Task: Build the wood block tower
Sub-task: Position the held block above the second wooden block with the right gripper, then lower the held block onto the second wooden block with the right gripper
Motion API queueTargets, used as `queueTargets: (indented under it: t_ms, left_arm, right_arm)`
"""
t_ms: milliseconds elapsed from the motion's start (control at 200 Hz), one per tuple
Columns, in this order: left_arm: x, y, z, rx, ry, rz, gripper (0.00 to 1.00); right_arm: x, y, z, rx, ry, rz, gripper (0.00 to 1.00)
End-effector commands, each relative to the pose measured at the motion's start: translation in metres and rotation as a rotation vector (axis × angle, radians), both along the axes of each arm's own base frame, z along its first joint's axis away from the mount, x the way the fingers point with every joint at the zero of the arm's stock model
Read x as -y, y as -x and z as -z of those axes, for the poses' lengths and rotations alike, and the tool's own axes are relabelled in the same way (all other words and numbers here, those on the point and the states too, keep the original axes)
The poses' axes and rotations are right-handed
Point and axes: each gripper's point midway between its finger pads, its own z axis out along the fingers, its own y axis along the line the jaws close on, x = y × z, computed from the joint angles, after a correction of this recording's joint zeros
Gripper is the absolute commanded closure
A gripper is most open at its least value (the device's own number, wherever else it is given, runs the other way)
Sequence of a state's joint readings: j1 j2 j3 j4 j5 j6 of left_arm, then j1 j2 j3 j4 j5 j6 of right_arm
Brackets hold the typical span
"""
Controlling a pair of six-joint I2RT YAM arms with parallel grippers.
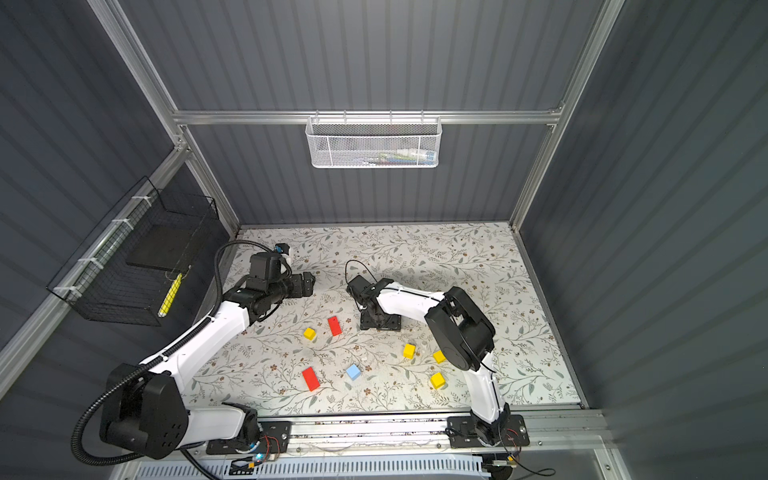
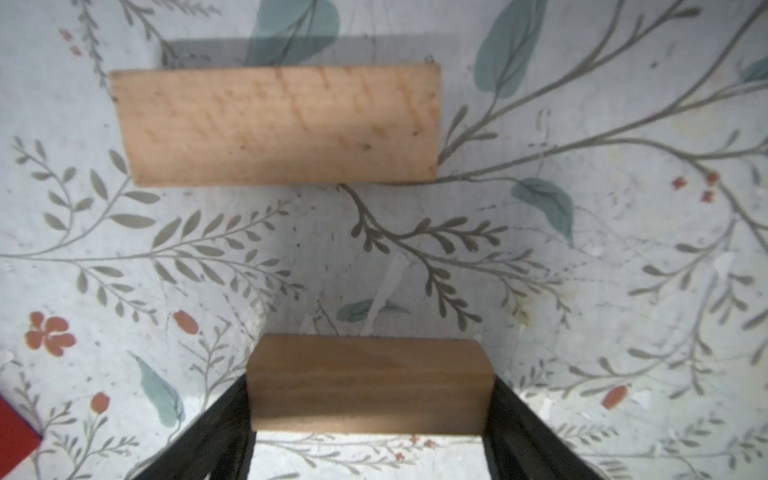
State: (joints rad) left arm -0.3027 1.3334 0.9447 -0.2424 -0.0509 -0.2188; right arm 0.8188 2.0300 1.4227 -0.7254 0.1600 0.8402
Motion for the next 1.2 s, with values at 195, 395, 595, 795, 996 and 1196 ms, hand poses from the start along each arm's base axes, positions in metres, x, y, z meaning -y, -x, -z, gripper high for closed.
queueTargets:
  t_ms: [195,395,595,795,996,1196]
  left_arm:
    - [0.001,0.002,0.008,-0.016,-0.011,0.01,0.09]
    - [0.002,0.002,0.009,-0.019,-0.011,0.011,0.09]
    - [0.001,0.002,0.008,-0.017,-0.014,0.009,0.09]
    - [0.001,0.001,0.009,-0.018,-0.016,0.01,0.09]
    - [0.001,0.001,0.008,-0.017,-0.017,0.01,0.09]
    - [0.001,0.001,0.008,-0.016,-0.018,0.011,0.09]
  right_arm:
    - [-0.005,-0.007,-0.004,0.003,-0.009,-0.011,0.31]
    - [-0.01,-0.014,-0.003,0.001,-0.007,-0.047,0.32]
    - [-0.013,-0.023,-0.002,-0.006,0.0,-0.058,0.32]
    - [-0.011,-0.033,-0.001,0.001,0.017,-0.058,0.32]
    - [-0.01,-0.038,0.002,0.0,0.024,-0.06,0.32]
    - [-0.01,-0.04,0.003,-0.004,0.028,-0.066,0.32]
